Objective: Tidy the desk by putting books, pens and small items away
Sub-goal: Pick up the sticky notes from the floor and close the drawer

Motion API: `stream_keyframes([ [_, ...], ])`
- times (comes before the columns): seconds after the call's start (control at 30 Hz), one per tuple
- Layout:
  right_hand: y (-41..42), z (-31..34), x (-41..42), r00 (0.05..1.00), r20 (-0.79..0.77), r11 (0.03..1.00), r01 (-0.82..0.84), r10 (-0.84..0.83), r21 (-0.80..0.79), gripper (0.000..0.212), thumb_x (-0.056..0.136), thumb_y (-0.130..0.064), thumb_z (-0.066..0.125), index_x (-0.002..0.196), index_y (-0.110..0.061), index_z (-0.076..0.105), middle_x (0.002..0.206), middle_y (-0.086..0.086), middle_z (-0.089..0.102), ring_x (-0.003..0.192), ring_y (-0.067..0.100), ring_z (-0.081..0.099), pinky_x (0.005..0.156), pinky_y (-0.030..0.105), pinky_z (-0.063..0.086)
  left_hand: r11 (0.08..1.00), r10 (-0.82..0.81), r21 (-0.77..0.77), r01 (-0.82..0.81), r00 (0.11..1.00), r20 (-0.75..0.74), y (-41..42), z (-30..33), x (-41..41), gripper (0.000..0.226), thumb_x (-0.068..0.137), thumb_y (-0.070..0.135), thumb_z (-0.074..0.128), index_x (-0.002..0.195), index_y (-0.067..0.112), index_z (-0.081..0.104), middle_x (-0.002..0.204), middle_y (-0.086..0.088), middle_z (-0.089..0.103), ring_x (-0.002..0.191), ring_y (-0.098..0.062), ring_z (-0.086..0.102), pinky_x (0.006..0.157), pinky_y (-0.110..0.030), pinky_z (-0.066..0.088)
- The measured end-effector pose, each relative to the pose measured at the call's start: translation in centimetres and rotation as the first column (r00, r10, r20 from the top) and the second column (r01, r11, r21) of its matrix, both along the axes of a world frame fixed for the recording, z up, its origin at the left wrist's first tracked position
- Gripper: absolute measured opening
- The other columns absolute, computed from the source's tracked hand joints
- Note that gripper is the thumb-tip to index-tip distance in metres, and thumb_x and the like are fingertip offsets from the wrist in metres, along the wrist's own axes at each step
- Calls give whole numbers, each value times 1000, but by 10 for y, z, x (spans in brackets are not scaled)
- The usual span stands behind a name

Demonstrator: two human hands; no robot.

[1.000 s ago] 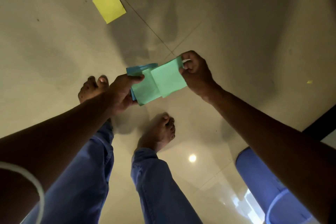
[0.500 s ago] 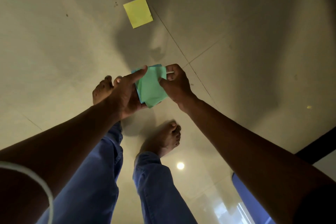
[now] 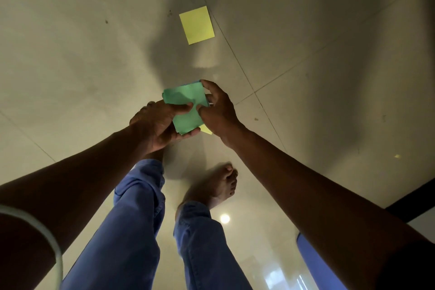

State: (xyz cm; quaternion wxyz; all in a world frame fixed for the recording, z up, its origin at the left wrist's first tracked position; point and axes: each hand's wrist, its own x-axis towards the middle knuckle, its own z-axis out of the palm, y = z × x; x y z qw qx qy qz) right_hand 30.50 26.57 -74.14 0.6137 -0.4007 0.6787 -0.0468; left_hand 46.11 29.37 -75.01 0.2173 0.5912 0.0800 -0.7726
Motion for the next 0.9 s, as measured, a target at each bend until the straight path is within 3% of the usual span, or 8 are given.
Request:
stream_keyframes([
  [0.13, 0, -3, 6, 1000, 9, 1000, -23, 23, 13, 59, 96, -12, 59, 151, -27, 42, 130, 2, 63, 117, 20, 61, 97, 37, 54, 1000, -11, -18, 12, 999, 43, -2, -2, 8, 42, 94, 8, 71, 134, 11, 61, 125, -18, 72, 110, -36, 73, 85, -51, 61],
  [0.27, 3, -21, -6, 968, -227, 991, -119, 104, -53, 53, 96, -15, 62, 146, -19, 46, 135, 9, 63, 120, 26, 61, 92, 34, 51, 1000, 9, -17, -7, 991, 134, -3, -2, 20, 31, 95, 6, 69, 125, 12, 63, 124, -18, 70, 112, -38, 70, 89, -59, 59],
  [0.37, 16, -39, -23, 835, -440, 922, -384, 331, -36, 59, 90, -14, 70, 144, -17, 47, 132, 12, 59, 120, 31, 58, 90, 39, 52, 1000, 22, -6, -21, 984, 176, -3, -2, 33, 35, 93, 7, 71, 127, 13, 62, 129, -17, 66, 117, -36, 66, 90, -58, 59],
  [0.43, 27, -49, -29, 752, -487, 859, -512, 445, -6, 59, 90, -18, 72, 142, -16, 46, 131, 14, 56, 120, 33, 57, 90, 42, 52, 1000, 24, -1, -24, 984, 179, -2, -2, 42, 40, 93, 7, 71, 131, 11, 60, 131, -18, 65, 119, -36, 65, 89, -57, 60],
  [0.53, 41, -58, -24, 648, -548, 776, -631, 529, 3, 62, 87, -28, 79, 139, -15, 48, 131, 15, 55, 119, 34, 56, 87, 44, 54, 999, 47, -16, -45, 986, 158, -1, -5, 56, 46, 93, 7, 70, 137, 10, 58, 134, -19, 65, 121, -38, 66, 90, -57, 59],
  [0.7, 51, -73, -8, 333, -715, 567, -817, 614, 107, 81, 70, -34, 90, 136, -15, 47, 128, 16, 55, 108, 34, 57, 75, 44, 50, 997, 71, -50, -64, 988, 137, 1, -4, 73, 38, 97, 5, 64, 134, 8, 60, 123, -18, 73, 115, -37, 70, 91, -55, 59],
  [0.8, 49, -77, -5, 277, -743, 534, -836, 610, 127, 85, 64, -27, 92, 136, -15, 47, 121, 14, 58, 105, 34, 56, 76, 45, 46, 995, 72, -81, -62, 991, 116, 1, -2, 80, 31, 98, 5, 61, 129, 9, 63, 122, -18, 73, 113, -36, 71, 89, -52, 60],
  [0.9, 45, -78, -7, 280, -744, 519, -848, 607, 105, 72, 63, -27, 92, 125, -13, 57, 111, 13, 61, 100, 34, 57, 75, 45, 47, 992, 91, -94, -82, 991, 94, 5, -2, 84, 27, 99, 4, 60, 125, 10, 65, 121, -18, 74, 110, -34, 73, 90, -50, 60],
])
